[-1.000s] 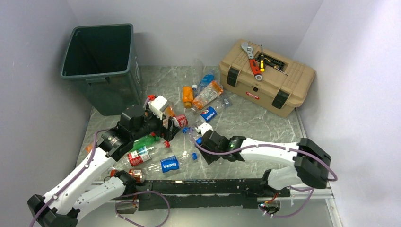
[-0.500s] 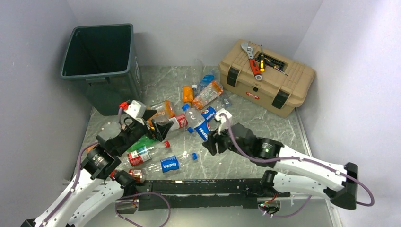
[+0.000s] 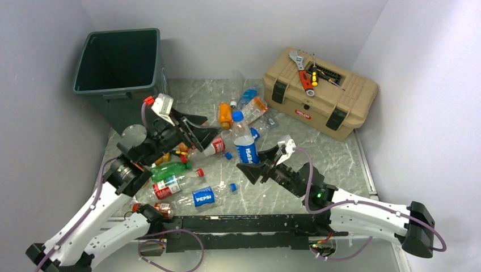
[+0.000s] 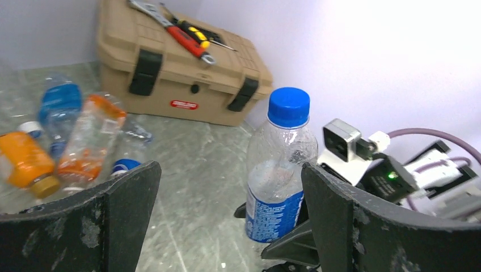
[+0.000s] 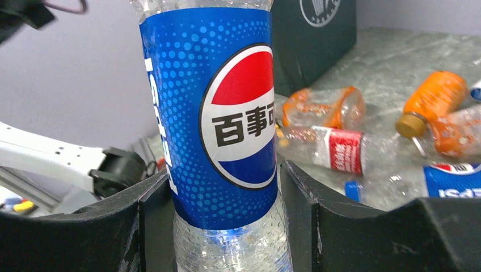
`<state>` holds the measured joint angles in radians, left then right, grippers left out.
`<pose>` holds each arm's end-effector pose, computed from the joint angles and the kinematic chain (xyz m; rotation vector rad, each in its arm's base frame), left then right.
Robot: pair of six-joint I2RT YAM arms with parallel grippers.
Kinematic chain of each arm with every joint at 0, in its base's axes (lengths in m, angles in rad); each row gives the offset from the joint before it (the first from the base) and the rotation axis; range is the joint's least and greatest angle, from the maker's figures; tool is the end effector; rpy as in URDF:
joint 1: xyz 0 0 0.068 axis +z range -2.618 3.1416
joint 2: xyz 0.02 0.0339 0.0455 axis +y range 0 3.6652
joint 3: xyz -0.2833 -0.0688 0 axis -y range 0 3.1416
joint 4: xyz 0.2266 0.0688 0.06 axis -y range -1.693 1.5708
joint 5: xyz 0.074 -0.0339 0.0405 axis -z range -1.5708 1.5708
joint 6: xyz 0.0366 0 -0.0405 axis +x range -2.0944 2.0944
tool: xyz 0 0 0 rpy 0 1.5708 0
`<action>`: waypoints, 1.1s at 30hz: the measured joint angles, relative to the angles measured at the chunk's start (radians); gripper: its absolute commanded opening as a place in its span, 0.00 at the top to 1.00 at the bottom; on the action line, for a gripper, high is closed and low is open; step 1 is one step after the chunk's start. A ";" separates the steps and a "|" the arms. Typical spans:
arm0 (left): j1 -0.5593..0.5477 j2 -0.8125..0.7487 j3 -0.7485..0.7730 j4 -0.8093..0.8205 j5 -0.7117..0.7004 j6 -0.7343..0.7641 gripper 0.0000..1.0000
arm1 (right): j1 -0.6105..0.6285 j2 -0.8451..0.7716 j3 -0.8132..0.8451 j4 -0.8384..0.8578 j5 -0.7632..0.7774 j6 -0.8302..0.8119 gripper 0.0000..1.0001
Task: Put the plastic bottles in the bin
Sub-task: Pick up the plastic bottle at the center of the board.
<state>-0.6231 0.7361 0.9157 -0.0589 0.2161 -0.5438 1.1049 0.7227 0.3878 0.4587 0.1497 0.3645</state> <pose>0.1020 -0.0830 0.4164 0.2494 1.5314 -1.0970 0.0725 0.1321 0.2967 -0.4348 1.4812 1.0818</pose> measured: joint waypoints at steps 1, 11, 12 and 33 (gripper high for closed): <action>0.000 0.022 0.005 0.024 0.029 -0.016 0.00 | 0.000 0.013 -0.013 0.060 -0.005 0.008 0.62; 0.000 0.126 -0.033 0.293 0.253 -0.098 0.00 | 0.000 0.109 -0.049 0.319 -0.052 0.076 0.62; 0.000 0.130 -0.034 0.312 0.265 -0.101 0.01 | 0.000 0.114 -0.049 0.328 -0.056 0.080 0.62; 0.000 0.229 0.066 0.319 0.320 -0.036 0.42 | 0.005 0.181 -0.011 0.283 -0.111 0.089 0.62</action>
<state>-0.6231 0.9653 0.9817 0.2596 0.5362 -0.5797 1.1099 0.9035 0.3763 0.7418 0.0383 0.4534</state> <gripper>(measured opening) 0.444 0.615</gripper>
